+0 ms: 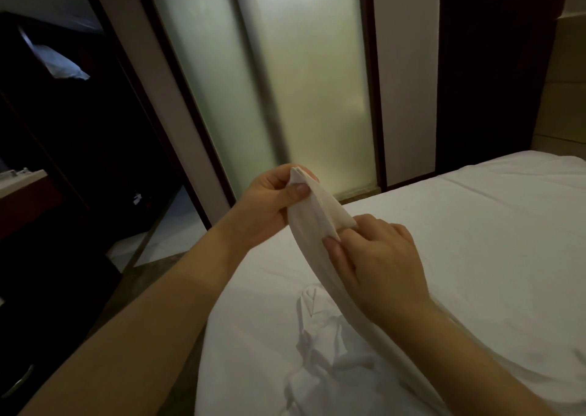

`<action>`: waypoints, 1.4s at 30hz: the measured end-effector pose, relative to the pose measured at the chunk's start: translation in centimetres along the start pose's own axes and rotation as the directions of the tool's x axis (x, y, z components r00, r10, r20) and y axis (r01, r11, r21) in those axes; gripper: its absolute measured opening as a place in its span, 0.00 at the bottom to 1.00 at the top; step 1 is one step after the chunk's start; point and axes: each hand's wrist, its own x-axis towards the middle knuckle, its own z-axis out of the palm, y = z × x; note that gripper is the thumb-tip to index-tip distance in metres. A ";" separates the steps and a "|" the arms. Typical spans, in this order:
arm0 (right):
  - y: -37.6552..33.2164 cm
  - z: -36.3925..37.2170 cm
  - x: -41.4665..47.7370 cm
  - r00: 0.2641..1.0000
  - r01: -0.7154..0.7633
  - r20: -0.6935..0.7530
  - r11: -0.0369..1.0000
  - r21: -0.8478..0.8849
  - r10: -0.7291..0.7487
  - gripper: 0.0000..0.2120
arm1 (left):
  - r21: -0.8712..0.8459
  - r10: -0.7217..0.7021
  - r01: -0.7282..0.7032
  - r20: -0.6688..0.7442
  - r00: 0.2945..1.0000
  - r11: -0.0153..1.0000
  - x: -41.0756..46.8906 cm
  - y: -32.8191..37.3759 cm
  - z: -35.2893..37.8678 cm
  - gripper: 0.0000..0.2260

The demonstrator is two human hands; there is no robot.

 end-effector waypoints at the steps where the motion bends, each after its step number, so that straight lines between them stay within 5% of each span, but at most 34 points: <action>1: 0.2 -0.3 0.0 0.997 -0.036 0.064 0.999 0.037 0.033 0.32 | -0.006 0.002 -0.002 -0.013 1.000 1.000 0.1 -0.1 -0.1 0.04; 5: 2.5 -1.8 -0.2 0.956 -0.146 0.283 0.960 0.239 0.075 0.24 | 0.005 -0.026 0.026 -0.009 1.000 1.000 0.4 -0.3 -0.6 0.10; 8: 3.8 -2.4 -0.3 0.953 -0.075 0.302 0.981 0.179 0.018 0.16 | 0.034 -0.021 0.025 -0.107 0.994 0.999 0.8 -0.2 0.4 0.01; 11: 4.3 -2.0 -1.0 0.871 -0.121 0.490 0.983 0.136 0.039 0.17 | 0.109 0.022 0.001 -0.205 0.978 0.994 1.8 0.3 1.4 0.07; 14: 5.7 -2.6 -1.1 0.901 -0.232 0.415 0.949 0.214 0.126 0.18 | 0.159 0.037 -0.002 -0.215 0.976 0.987 2.8 0.8 1.4 0.07; 17: 8.3 -5.1 1.8 0.961 -0.187 0.243 0.960 0.210 0.134 0.22 | 0.132 0.087 -0.057 -0.235 0.968 0.990 5.3 2.1 1.9 0.07; 22: 12.5 -13.2 15.1 0.993 -0.115 0.033 0.987 0.116 0.112 0.20 | 0.045 0.256 -0.253 -0.235 0.938 0.966 14.3 10.1 6.0 0.06; 25: 13.5 -19.7 24.3 0.980 -0.185 -0.018 0.950 0.250 0.196 0.17 | 0.101 0.394 -0.381 -0.253 0.884 0.919 19.7 17.6 8.9 0.08; 27: 13.8 -22.5 27.9 0.981 -0.189 0.022 0.928 0.321 0.192 0.11 | 0.138 0.470 -0.450 -0.289 0.834 0.882 22.2 21.9 10.8 0.10; 29: 14.6 -22.6 28.1 0.961 -0.236 0.207 0.938 0.255 0.186 0.11 | 0.219 0.527 -0.479 -0.326 0.785 0.850 24.0 24.3 11.7 0.11; 33: 17.1 -20.0 24.4 0.777 -0.501 0.572 0.807 0.311 0.262 0.12 | 0.410 0.561 -0.433 -0.272 0.782 0.803 25.2 24.2 11.0 0.10; 38: 19.7 -20.2 28.3 0.892 -0.452 0.319 0.683 0.574 0.322 0.13 | 0.377 0.512 -0.376 -0.383 0.769 0.847 24.8 24.8 8.4 0.11; 42: 18.9 -16.3 26.8 0.904 -0.367 0.375 0.820 0.440 0.203 0.16 | 0.365 0.497 -0.358 -0.431 0.754 0.860 23.3 25.2 7.5 0.10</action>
